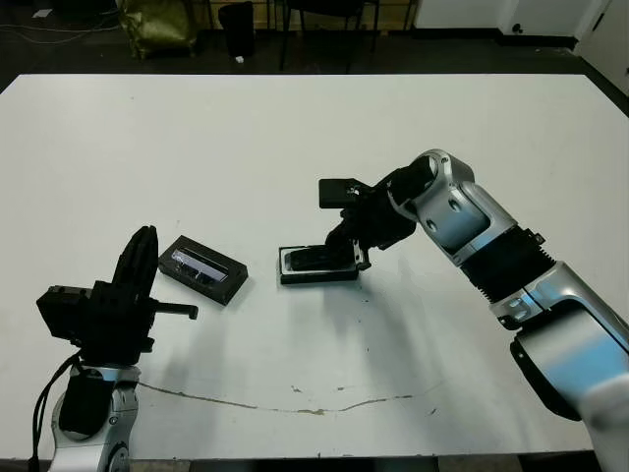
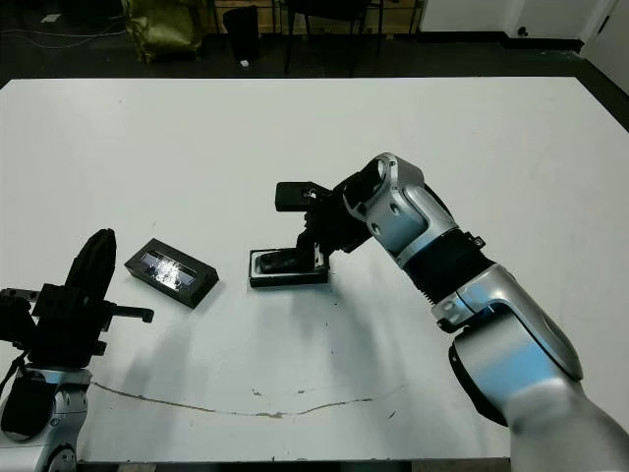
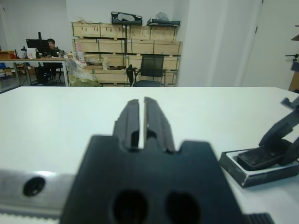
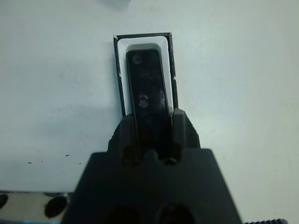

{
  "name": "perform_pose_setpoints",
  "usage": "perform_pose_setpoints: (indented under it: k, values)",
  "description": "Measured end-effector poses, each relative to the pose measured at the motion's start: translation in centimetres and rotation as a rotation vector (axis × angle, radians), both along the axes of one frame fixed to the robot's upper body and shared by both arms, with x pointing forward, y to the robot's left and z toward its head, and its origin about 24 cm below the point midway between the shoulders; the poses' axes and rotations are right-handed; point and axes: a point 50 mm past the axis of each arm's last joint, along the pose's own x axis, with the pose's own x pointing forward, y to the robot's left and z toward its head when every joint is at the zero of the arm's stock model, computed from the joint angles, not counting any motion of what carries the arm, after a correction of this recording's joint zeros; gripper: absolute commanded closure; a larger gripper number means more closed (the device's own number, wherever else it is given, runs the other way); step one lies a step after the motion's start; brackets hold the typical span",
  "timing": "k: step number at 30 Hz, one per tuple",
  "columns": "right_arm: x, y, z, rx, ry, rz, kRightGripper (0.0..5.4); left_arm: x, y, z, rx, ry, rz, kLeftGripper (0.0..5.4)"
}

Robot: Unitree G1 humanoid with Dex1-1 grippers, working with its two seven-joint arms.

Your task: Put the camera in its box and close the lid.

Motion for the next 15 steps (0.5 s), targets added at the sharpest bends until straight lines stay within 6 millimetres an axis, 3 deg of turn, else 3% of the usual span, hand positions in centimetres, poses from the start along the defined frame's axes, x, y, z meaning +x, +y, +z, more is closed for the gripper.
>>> perform_pose_setpoints:
  k: [15]
  values:
    - [-0.25,0.89,-0.27,-0.012,-0.025,0.057,5.02,0.0,0.07,-0.11,0.0,0.003,0.003,5.4]
